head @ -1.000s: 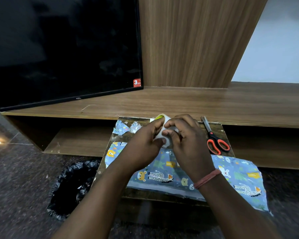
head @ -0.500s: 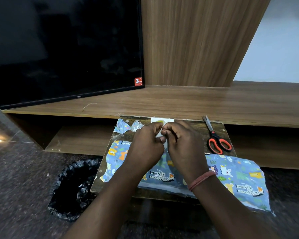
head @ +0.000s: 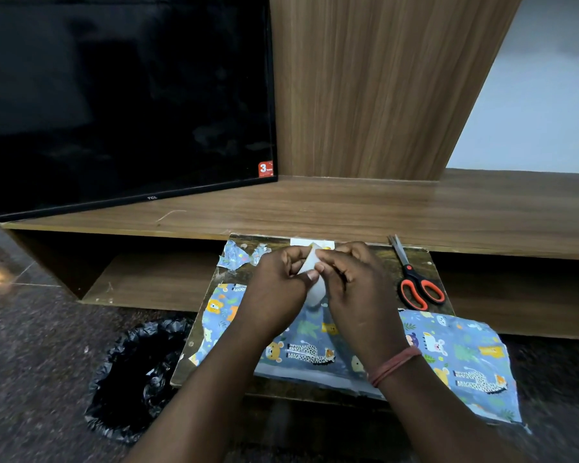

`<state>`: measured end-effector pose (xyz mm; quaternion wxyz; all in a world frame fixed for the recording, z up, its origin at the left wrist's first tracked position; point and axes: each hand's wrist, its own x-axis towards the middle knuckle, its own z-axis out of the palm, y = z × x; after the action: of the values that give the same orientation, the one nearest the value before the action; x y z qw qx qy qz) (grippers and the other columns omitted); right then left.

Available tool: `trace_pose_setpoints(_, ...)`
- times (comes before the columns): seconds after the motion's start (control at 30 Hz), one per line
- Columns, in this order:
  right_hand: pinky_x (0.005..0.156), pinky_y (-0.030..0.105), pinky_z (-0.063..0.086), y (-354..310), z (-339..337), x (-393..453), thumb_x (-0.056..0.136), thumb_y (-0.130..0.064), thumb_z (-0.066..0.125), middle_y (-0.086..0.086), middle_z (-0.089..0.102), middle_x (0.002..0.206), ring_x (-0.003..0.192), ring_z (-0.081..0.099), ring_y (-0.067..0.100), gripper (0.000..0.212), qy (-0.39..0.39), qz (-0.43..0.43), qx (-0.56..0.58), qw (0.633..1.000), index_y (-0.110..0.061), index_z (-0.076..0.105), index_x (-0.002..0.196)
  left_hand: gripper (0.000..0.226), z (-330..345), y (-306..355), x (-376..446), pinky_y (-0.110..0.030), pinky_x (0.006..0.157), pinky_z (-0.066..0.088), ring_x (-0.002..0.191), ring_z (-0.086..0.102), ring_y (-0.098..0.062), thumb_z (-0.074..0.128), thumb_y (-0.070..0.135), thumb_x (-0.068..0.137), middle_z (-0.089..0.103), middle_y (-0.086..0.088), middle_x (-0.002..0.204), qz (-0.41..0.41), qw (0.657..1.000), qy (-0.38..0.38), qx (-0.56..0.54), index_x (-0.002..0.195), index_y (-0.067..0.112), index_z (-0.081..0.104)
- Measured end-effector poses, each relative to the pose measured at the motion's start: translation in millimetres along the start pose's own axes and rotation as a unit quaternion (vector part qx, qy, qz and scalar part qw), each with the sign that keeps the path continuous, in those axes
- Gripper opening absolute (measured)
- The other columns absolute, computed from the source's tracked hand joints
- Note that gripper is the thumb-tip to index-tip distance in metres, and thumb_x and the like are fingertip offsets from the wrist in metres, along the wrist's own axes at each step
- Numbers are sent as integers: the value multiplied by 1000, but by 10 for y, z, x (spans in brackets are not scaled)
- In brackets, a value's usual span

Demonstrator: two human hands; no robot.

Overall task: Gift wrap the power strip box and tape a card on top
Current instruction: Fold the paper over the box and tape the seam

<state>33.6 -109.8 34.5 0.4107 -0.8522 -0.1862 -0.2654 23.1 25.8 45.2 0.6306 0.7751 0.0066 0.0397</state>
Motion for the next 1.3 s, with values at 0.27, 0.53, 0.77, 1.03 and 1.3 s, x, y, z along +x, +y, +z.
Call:
trace_pose_setpoints(0.27,78,3,33,0,28,28,89,-5,69,-7,58,92,84,54,8,11,-32,16,-8,999,-12,69,98,31,-47,-21,-1,-37,81,57,89,75,-19,58,8,88,79,1,97,2,1000,10,29,111,18,75)
trace_pose_setpoints(0.53,70,18,31,-4,69,24,89,-6,67,-2,59,87,80,54,15,8,-29,11,-29,999,-12,66,85,49,-37,-67,4,-34,99,54,114,69,-14,58,27,82,75,1,119,22,996,34,80,128,15,69)
trace_pose_setpoints(0.77,71,24,40,-46,80,-6,91,-8,66,-3,62,91,82,57,14,5,-9,13,-4,1000,-13,67,92,34,-67,-50,-22,-34,95,55,107,70,-9,62,19,91,76,5,113,25,994,41,101,124,18,71)
trace_pose_setpoints(1.03,71,31,43,-64,157,-60,93,-8,62,-1,59,91,82,57,19,8,-9,-37,-23,999,-12,67,89,42,-96,-110,-38,-40,107,51,123,63,-9,65,7,94,69,-1,132,20,993,74,87,136,10,65)
trace_pose_setpoints(1.3,77,26,45,-58,133,-28,92,-10,62,-4,63,96,89,60,16,8,-22,7,14,1000,-14,67,96,34,-103,-111,-30,-26,94,52,114,68,-11,65,11,95,75,2,117,22,991,59,119,128,13,69)
